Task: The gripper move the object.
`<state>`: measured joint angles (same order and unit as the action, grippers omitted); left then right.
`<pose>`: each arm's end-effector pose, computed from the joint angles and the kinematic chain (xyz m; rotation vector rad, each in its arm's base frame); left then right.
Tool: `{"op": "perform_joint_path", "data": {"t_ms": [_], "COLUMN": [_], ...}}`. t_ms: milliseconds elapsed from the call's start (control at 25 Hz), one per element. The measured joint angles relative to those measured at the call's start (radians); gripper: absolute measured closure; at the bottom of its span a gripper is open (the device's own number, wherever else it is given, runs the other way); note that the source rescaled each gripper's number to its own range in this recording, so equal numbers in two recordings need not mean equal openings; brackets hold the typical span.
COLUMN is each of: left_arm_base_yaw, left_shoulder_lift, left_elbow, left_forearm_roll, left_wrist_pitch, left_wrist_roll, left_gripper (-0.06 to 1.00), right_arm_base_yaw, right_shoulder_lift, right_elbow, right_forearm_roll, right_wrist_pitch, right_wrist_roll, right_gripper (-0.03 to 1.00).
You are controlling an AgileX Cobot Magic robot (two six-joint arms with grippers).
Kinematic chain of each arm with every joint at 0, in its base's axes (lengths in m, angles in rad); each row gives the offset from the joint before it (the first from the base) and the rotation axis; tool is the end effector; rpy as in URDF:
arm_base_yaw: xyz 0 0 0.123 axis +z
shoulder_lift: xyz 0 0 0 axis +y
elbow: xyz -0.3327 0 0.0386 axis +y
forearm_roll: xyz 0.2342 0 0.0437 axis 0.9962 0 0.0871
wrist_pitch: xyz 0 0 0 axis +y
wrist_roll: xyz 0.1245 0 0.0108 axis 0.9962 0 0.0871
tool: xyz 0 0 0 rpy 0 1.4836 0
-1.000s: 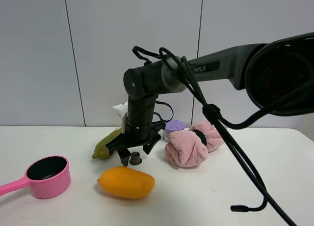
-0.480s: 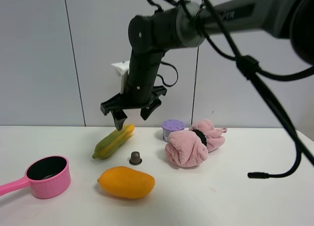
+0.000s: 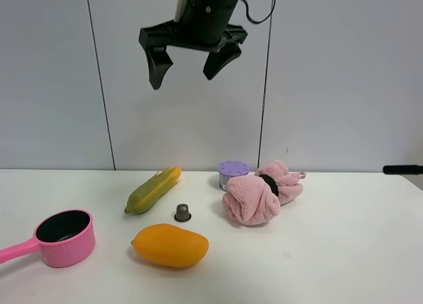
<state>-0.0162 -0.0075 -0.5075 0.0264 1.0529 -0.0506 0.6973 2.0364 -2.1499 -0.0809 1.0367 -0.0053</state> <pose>-0.0382 0.0035 0.2580 -0.0361 2.0209 -0.0109 0.3852 0.3114 0.3805 -0.8471 2.2607 0.2180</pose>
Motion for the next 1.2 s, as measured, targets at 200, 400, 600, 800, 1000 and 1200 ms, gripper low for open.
{"op": "perform_joint_path", "data": {"t_ms": [200,400,600,800,1000,1200], "left_arm_base_yaw": [0.000,0.000,0.000,0.000,0.000,0.000], "left_shoulder_lift": [0.000,0.000,0.000,0.000,0.000,0.000], "left_elbow": [0.000,0.000,0.000,0.000,0.000,0.000], "left_forearm_roll": [0.000,0.000,0.000,0.000,0.000,0.000], "left_wrist_pitch": [0.000,0.000,0.000,0.000,0.000,0.000], "left_wrist_roll": [0.000,0.000,0.000,0.000,0.000,0.000], "left_gripper": [-0.06,-0.06,-0.06,-0.06,-0.06,-0.06], "right_arm_base_yaw": [0.000,0.000,0.000,0.001,0.015,0.005], "right_shoulder_lift": [-0.119,-0.199,-0.210,-0.214,-0.254,-0.310], "right_elbow": [0.000,0.000,0.000,0.000,0.001,0.001], "right_forearm_roll": [0.000,0.000,-0.001,0.000,-0.118,-0.238], "right_wrist_pitch": [0.093,0.148,0.176,0.176,0.177,0.177], "right_wrist_roll": [0.000,-0.028,-0.042,-0.042,0.005,0.061], "right_gripper": [-0.03,-0.03,-0.03,-0.03,-0.03,-0.03]}}
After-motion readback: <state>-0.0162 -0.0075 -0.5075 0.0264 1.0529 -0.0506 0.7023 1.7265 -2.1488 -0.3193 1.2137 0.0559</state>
